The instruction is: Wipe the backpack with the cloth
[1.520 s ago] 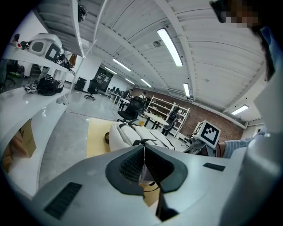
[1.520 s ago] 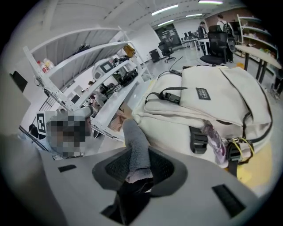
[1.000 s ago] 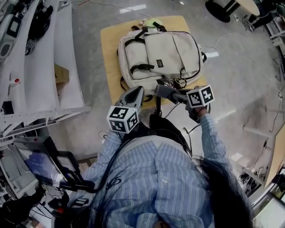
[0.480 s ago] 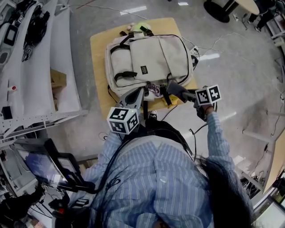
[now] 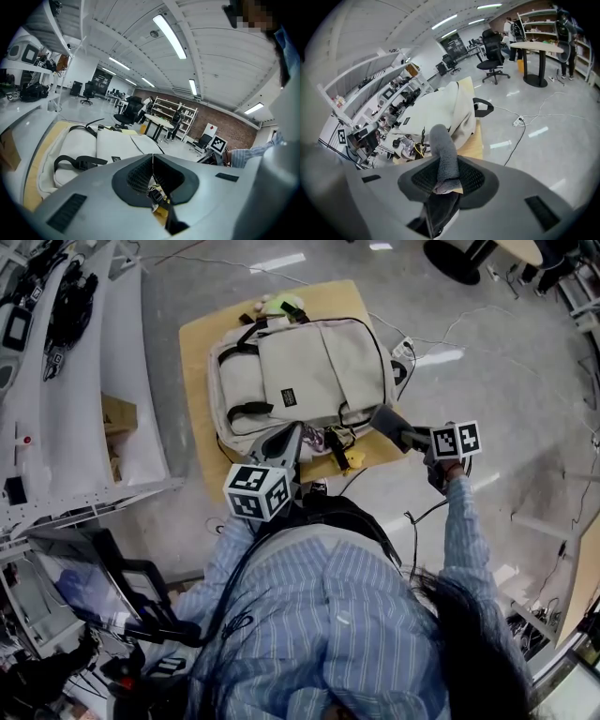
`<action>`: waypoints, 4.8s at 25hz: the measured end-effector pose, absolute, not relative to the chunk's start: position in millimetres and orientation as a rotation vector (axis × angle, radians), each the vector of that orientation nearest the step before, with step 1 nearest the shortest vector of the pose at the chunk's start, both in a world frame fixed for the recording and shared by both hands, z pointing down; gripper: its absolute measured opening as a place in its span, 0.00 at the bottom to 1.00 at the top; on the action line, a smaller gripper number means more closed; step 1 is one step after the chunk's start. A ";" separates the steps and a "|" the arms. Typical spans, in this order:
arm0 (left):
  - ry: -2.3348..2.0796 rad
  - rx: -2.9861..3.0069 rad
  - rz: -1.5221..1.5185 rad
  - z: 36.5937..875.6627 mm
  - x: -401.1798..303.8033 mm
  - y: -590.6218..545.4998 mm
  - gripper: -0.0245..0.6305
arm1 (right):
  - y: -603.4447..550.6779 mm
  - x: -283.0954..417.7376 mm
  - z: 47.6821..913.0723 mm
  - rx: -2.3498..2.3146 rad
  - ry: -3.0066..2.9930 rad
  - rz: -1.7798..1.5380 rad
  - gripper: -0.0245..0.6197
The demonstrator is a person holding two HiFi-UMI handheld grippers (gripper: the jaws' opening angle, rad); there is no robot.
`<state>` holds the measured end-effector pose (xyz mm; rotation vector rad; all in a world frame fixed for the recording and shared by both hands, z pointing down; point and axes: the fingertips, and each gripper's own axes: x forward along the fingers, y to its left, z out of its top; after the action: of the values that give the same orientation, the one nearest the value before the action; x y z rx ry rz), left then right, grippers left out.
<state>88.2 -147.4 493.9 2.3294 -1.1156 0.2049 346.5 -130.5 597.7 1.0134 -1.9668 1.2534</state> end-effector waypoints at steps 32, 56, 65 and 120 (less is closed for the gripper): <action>-1.112 2.322 0.249 497.2 77.6 -178.5 0.05 | -164.5 390.1 599.7 0.992 -1.818 1.446 0.21; -1.122 2.260 0.187 503.9 8.1 -238.6 0.05 | -367.5 328.3 557.8 1.097 -1.781 1.341 0.21; -1.139 2.240 0.185 509.7 -3.7 -253.1 0.05 | -434.9 308.7 551.6 1.101 -1.826 1.260 0.21; -1.351 2.079 -0.006 509.8 -69.7 -277.7 0.05 | -474.5 -28.0 554.8 0.533 -1.982 0.837 0.21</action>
<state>-69.7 -277.7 509.8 2.0788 -1.3515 -0.0061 -28.0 -474.5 554.8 0.5328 -1.9822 0.8369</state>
